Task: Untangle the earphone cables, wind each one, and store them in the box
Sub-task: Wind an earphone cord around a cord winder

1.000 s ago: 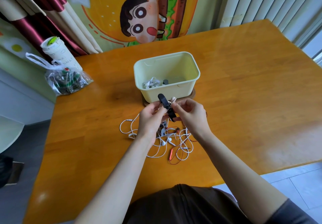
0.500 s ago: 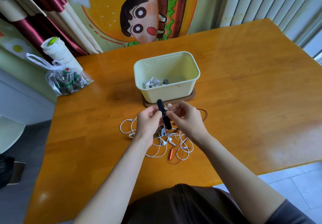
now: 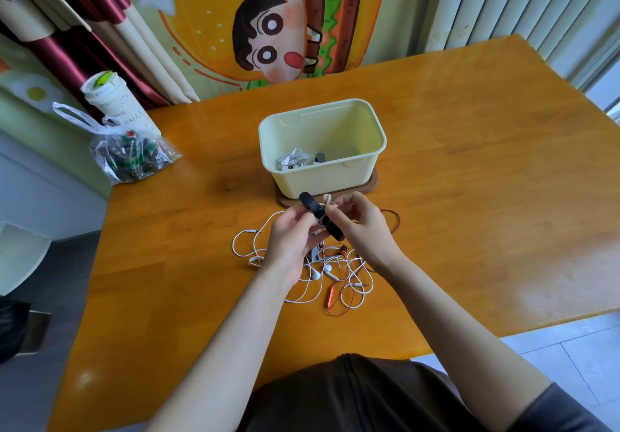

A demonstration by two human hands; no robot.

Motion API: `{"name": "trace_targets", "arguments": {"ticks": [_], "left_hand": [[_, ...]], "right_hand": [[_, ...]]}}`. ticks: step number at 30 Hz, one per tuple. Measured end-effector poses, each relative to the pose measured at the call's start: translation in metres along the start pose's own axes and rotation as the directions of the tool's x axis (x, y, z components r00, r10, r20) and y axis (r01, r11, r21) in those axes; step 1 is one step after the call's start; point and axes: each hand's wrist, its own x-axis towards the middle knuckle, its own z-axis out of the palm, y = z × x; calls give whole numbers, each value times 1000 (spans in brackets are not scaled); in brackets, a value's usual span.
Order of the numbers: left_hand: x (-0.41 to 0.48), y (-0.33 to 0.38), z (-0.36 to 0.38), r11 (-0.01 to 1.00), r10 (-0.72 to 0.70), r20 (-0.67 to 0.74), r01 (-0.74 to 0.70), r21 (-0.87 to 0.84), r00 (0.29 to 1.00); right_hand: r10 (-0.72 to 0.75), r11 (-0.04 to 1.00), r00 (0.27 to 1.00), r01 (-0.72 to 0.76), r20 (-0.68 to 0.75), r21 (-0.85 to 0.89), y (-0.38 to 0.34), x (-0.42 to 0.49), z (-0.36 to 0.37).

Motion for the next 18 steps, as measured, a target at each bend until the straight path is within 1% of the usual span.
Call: {"name": "trace_targets", "arguments": {"ticks": [4,9,12,15,18], "left_hand": [[-1,0,2,993,-38,1,38,-112,999],[-3,2,0,991,-48,38,53,-121,998],[-4,4,0,990,-62,14,64,-128,998],[-4,2,0,993,-33,-22,30,-117,999],[-4,-1,1,993,-42,-33,38,-111,999]], "right_hand": [[-30,1000,1000,30,-8,-3,1,1,0],[-62,994,998,60,-22,-91,0,4,0],[-103,978,994,94,-37,-187,-2,5,-1],[-165,956,985,148,-46,-253,-5,5,0],[-273,893,956,210,-110,-398,-2,5,4]]}}
